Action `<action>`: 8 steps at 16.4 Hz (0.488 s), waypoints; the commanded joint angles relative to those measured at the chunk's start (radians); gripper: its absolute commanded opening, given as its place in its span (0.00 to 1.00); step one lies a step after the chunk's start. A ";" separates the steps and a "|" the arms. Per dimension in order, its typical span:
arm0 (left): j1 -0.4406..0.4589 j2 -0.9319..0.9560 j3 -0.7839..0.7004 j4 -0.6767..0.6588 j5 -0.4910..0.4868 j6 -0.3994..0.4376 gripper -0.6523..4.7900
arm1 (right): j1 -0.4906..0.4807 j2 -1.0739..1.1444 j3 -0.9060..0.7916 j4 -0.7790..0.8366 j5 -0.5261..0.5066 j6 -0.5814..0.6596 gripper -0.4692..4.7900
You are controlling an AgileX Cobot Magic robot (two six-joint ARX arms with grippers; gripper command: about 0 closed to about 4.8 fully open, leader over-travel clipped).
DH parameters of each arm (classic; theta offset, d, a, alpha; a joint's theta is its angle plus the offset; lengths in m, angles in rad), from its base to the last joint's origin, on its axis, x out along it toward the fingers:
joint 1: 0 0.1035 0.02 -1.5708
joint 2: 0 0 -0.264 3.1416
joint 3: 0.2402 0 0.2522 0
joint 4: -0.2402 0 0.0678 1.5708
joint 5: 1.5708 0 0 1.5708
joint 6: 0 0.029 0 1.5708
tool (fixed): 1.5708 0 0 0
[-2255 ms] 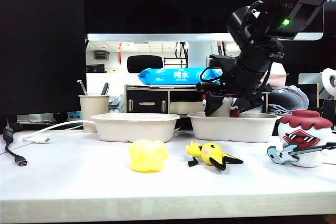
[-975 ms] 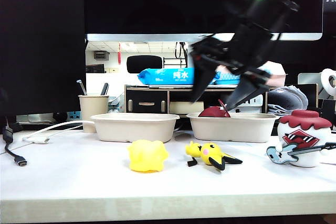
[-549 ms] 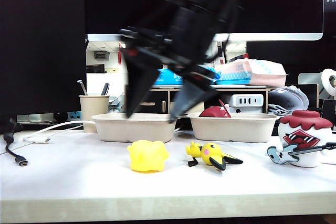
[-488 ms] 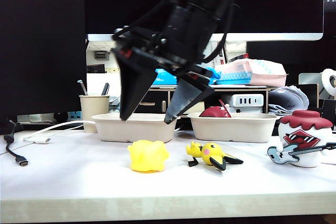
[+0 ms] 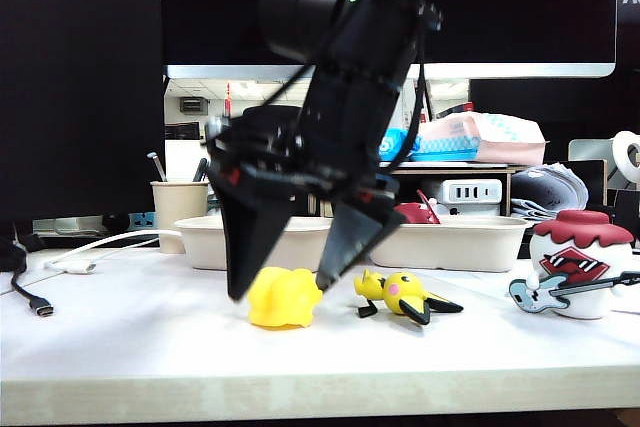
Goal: Put the dolls with similar colors into the same paper box, while dolls with different colors go into separate paper boxes.
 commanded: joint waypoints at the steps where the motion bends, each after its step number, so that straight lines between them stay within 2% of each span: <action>1: 0.000 0.000 0.001 0.009 0.003 0.003 0.11 | 0.007 0.014 0.002 0.000 -0.002 0.005 0.98; 2: 0.000 0.000 0.001 0.009 0.003 0.003 0.11 | 0.008 0.017 0.002 0.001 -0.001 0.006 0.98; 3: 0.000 0.000 0.001 0.009 0.003 0.003 0.11 | 0.007 0.020 0.002 0.006 -0.001 0.007 0.89; 5: 0.000 0.000 0.001 0.009 0.003 0.003 0.11 | 0.006 0.020 0.002 0.012 0.002 0.007 0.80; 7: 0.000 0.000 0.001 0.009 0.003 0.003 0.11 | 0.005 0.021 0.002 0.015 0.002 0.007 0.79; 8: 0.000 -0.001 0.001 0.009 0.003 0.003 0.11 | 0.005 0.021 0.002 0.022 0.002 0.007 0.75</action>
